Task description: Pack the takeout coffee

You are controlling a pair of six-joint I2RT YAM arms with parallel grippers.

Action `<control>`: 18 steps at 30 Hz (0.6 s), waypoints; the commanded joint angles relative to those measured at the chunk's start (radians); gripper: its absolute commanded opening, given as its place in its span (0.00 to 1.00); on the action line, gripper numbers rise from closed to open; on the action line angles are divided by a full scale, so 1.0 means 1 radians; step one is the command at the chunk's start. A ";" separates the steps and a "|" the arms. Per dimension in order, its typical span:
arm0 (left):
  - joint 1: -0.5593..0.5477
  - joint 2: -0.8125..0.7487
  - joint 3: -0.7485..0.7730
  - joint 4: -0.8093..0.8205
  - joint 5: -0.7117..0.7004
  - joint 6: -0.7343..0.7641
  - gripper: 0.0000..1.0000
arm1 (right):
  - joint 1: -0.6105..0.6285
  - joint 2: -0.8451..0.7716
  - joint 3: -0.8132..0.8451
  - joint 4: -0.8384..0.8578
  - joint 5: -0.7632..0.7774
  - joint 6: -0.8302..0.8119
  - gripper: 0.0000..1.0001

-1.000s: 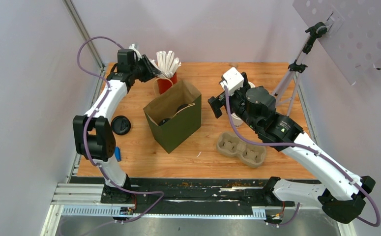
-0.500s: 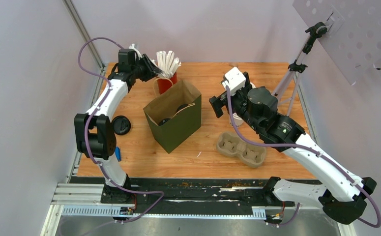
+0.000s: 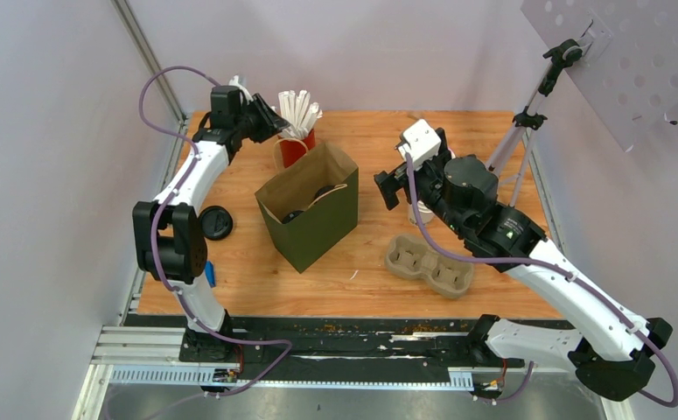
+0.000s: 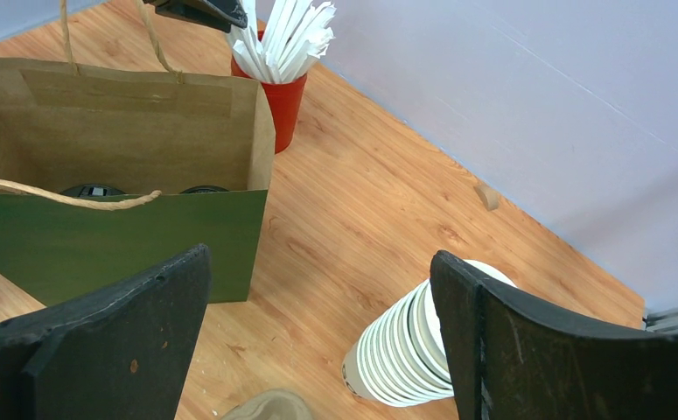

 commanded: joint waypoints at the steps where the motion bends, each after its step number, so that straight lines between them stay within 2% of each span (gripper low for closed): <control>1: -0.004 0.021 0.035 0.047 -0.002 -0.009 0.40 | -0.004 -0.028 0.020 0.018 0.022 0.010 0.95; 8: -0.005 0.011 0.022 0.048 0.001 -0.009 0.31 | -0.003 -0.028 0.018 0.019 0.024 0.012 0.94; 10: -0.005 0.008 0.021 0.049 0.002 -0.009 0.25 | -0.003 -0.026 0.018 0.021 0.023 0.013 0.94; 15: -0.005 0.001 0.050 0.040 0.019 -0.010 0.01 | -0.004 -0.021 0.020 0.025 0.022 0.008 0.94; 18: -0.005 -0.012 0.073 0.020 0.019 -0.014 0.00 | -0.004 -0.024 0.019 0.026 0.020 0.009 0.94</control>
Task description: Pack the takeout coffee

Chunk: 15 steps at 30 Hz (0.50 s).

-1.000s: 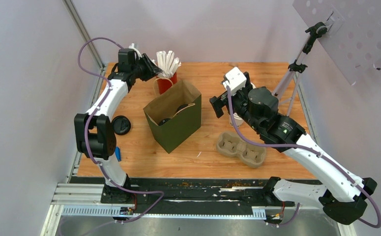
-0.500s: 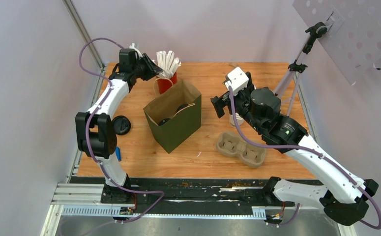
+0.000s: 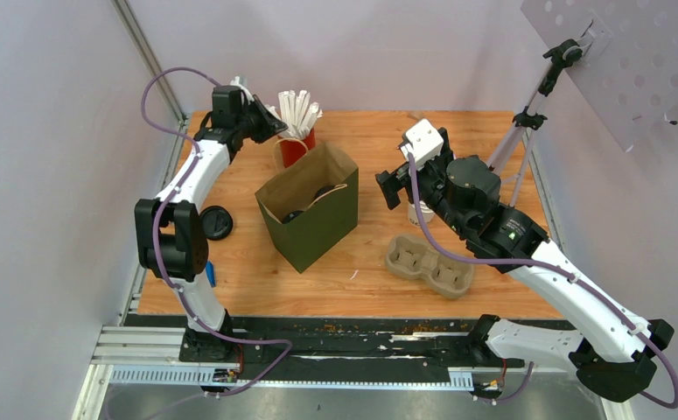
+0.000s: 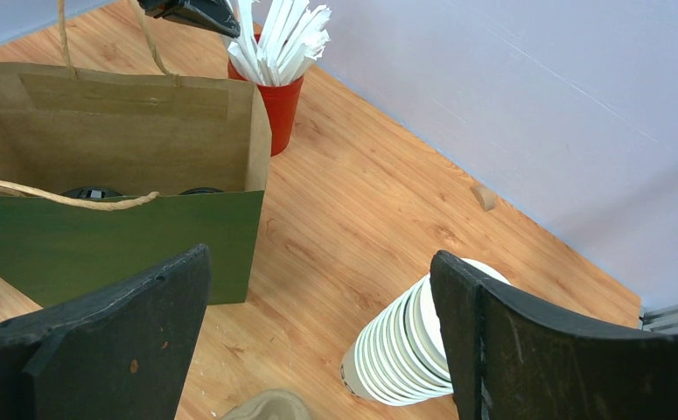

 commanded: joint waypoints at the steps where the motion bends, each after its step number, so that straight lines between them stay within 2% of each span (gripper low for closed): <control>1: -0.005 -0.041 0.073 0.002 0.010 -0.003 0.00 | -0.003 -0.012 0.019 0.026 0.013 0.009 0.95; 9: -0.007 -0.099 0.118 -0.123 -0.009 0.014 0.00 | -0.004 -0.013 0.010 0.038 0.003 0.012 0.95; 15: -0.007 -0.147 0.224 -0.242 -0.020 0.067 0.00 | -0.003 0.000 0.007 0.058 -0.011 0.000 0.95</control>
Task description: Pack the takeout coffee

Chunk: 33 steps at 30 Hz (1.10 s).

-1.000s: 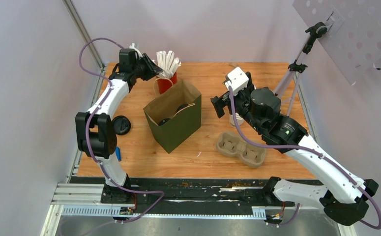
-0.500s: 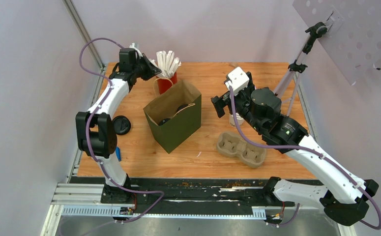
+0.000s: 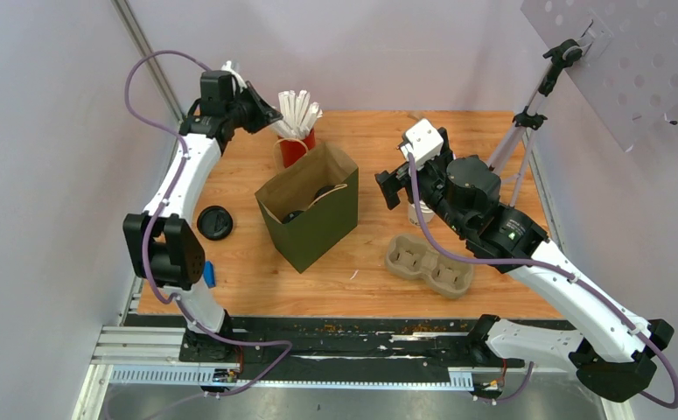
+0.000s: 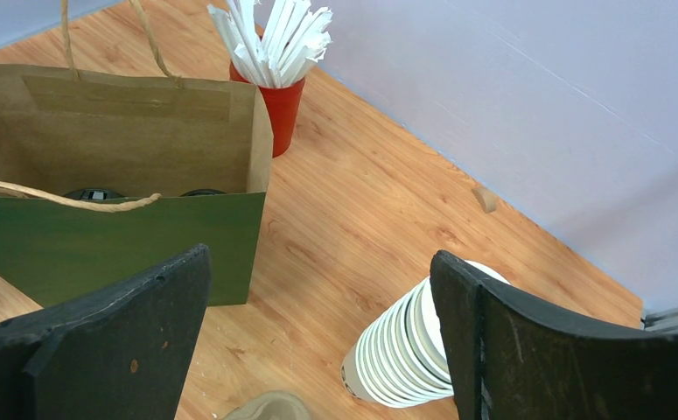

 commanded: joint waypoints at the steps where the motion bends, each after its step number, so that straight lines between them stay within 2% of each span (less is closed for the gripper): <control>1: -0.005 -0.096 0.133 -0.101 -0.017 0.069 0.00 | -0.004 0.003 0.008 0.059 -0.011 -0.002 0.95; 9: -0.005 -0.197 0.225 -0.141 -0.011 0.098 0.00 | -0.003 0.021 0.020 0.076 -0.036 -0.014 0.94; 14: -0.005 -0.263 0.229 -0.054 0.054 0.053 0.00 | -0.004 0.023 0.022 0.085 -0.041 -0.019 0.95; 20: -0.005 -0.313 0.233 0.067 0.187 -0.025 0.00 | -0.003 0.034 0.020 0.097 -0.056 -0.011 0.94; 27: -0.005 -0.372 0.215 0.106 0.423 -0.111 0.00 | -0.004 0.036 0.005 0.124 -0.048 0.000 0.94; 29: -0.005 -0.398 0.200 0.066 0.480 -0.116 0.00 | -0.003 0.034 0.005 0.128 -0.042 0.004 0.94; 33: -0.005 -0.470 0.198 -0.199 0.478 0.055 0.00 | -0.003 0.017 -0.017 0.157 0.005 0.021 0.94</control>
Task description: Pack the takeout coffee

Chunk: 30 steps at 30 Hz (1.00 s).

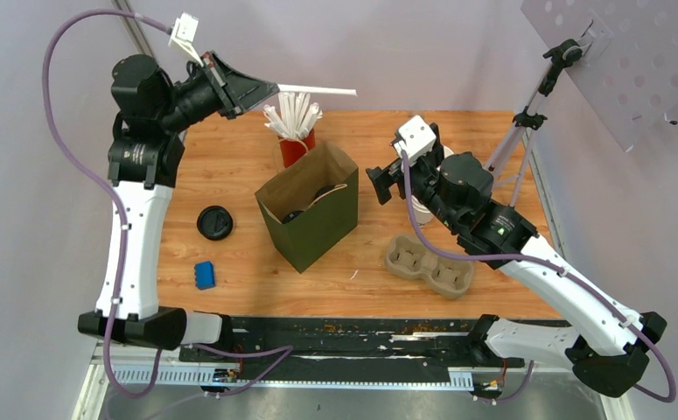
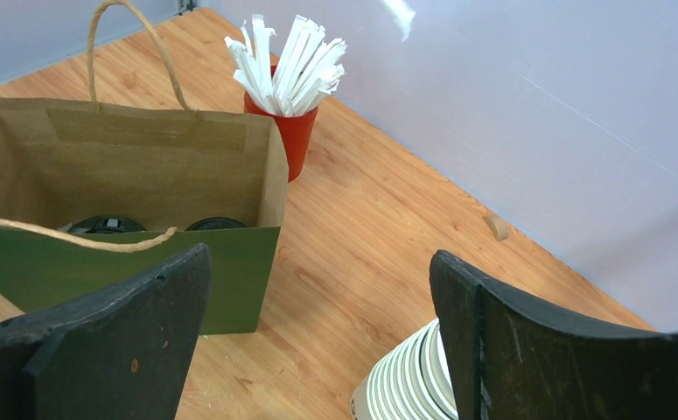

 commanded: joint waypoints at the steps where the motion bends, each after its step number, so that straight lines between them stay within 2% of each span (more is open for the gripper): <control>1: -0.005 -0.111 -0.003 -0.234 0.079 0.153 0.00 | -0.003 -0.030 -0.026 0.090 0.057 0.029 0.94; 8: -0.004 -0.226 -0.091 -0.381 0.092 0.249 0.00 | -0.004 -0.052 -0.052 0.118 0.131 0.051 0.94; 11: -0.004 -0.247 -0.106 -0.439 0.046 0.273 0.00 | -0.004 -0.052 -0.057 0.113 0.100 0.057 0.94; 17: -0.004 -0.287 -0.178 -0.439 -0.023 0.302 0.00 | -0.003 -0.070 -0.068 0.100 0.090 0.086 0.94; 24: -0.005 -0.280 -0.277 -0.283 -0.023 0.246 0.01 | -0.003 -0.109 -0.088 0.086 0.075 0.122 0.93; 30: -0.004 -0.292 -0.425 -0.115 -0.031 0.152 0.07 | -0.003 -0.129 -0.128 0.111 0.087 0.122 0.93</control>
